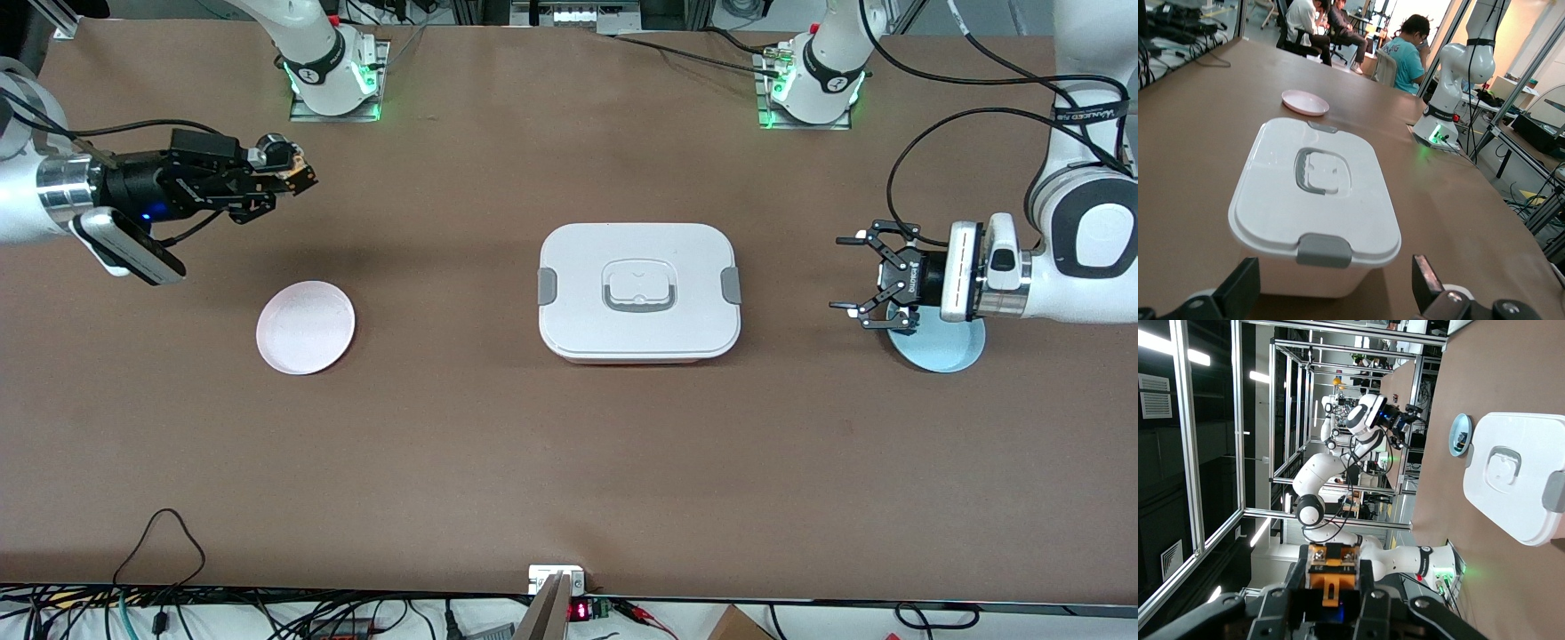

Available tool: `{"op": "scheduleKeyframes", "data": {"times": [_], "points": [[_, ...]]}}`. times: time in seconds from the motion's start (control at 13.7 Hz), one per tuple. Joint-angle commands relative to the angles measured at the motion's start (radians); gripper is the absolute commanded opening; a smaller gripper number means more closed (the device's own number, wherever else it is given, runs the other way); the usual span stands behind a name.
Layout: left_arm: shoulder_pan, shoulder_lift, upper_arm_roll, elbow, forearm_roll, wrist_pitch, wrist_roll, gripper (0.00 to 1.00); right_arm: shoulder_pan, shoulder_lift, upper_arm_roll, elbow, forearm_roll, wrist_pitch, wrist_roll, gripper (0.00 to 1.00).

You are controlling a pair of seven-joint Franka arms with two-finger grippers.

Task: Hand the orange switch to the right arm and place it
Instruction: 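Move the right gripper aside while the left gripper returns to rest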

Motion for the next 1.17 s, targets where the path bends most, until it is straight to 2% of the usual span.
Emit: {"op": "scheduleKeyframes", "data": {"times": [0.0,0.44,0.58,0.73,0.95,1.1], "points": [[-0.004,-0.021,0.017,0.003,0.07,0.001,-0.131,1.0,-0.035,-0.034,0.014,-0.02,-0.013,-0.027,-0.01,0.0],[-0.004,-0.026,0.061,0.086,0.341,0.03,-0.519,1.0,-0.049,-0.034,0.01,-0.017,-0.023,-0.043,-0.017,0.0],[-0.004,-0.029,0.061,0.135,0.446,0.03,-0.726,1.0,-0.049,-0.034,0.01,-0.012,-0.045,-0.041,-0.01,0.0],[-0.013,-0.049,0.059,0.182,0.551,0.028,-0.924,1.0,-0.049,-0.034,0.008,0.031,-0.176,-0.028,0.01,0.0],[-0.041,-0.076,0.056,0.239,0.729,0.022,-1.142,1.0,-0.051,-0.034,0.008,0.11,-0.458,0.022,0.052,0.0],[-0.088,-0.113,0.052,0.262,0.867,0.007,-1.313,1.0,-0.041,-0.034,0.017,0.202,-0.674,0.046,0.181,0.0]]}}
